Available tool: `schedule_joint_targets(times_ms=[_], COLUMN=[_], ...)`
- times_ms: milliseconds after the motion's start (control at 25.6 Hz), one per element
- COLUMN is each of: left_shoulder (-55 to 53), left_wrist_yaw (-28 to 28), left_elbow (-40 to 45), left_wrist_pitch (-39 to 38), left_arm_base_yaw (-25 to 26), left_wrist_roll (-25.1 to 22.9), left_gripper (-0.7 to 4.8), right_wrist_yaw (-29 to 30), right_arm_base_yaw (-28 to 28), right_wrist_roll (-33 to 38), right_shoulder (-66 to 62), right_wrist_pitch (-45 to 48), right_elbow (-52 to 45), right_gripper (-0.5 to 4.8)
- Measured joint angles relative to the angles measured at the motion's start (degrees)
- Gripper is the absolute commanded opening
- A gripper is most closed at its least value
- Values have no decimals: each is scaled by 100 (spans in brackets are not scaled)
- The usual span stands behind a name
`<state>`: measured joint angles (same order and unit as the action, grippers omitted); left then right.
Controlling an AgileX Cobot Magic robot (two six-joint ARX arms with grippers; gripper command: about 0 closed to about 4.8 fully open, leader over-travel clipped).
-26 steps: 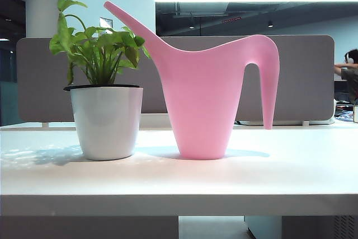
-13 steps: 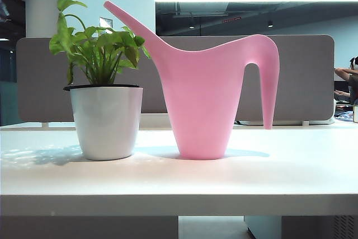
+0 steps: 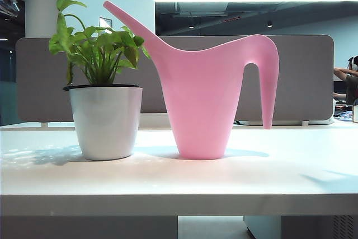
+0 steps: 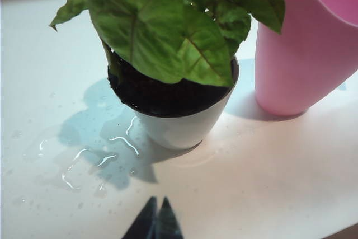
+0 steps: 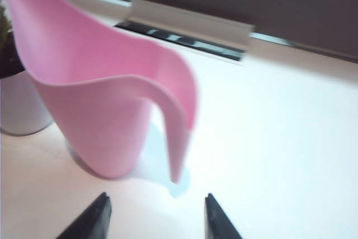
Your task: Pick up the watering can from the table, water the potted plant, and put the can back.
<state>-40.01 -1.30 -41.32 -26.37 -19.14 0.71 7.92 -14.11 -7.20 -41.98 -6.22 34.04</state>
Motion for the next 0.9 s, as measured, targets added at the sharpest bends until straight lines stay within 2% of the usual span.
schedule_joint_targets(times_ms=[117,195,312,468,741,897], left_shoulder=[0,0,-4,-20,-33,-35], left_wrist_yaw=[-2,4,-4,-4,0,2], left_elbow=[0,0,0,0,0,0], left_wrist_pitch=[2,7,2,4,2,2], left_arm_base_yaw=[0,7,-24,-22,-20,-20], left_wrist_roll=[0,0,0,0,0,0], left_gripper=[3,3,3,3,3,3], right_wrist_yaw=[-883,-1084,-1342,-1757,-2041,-2092], right_arm_base_yaw=[-518,-785,-1091,-1073,-1071,-1003], right_wrist_roll=[-4,4,7,282,306,339], right_shoulder=[-861,-1587,-2339,-3803,-4529,-4896], right_wrist_pitch=[1399,2511,3230,4708,5241,5351], right_elbow=[-463,-616,-629,-627,-284,-26], right_gripper=[288,327,374,374,372,343])
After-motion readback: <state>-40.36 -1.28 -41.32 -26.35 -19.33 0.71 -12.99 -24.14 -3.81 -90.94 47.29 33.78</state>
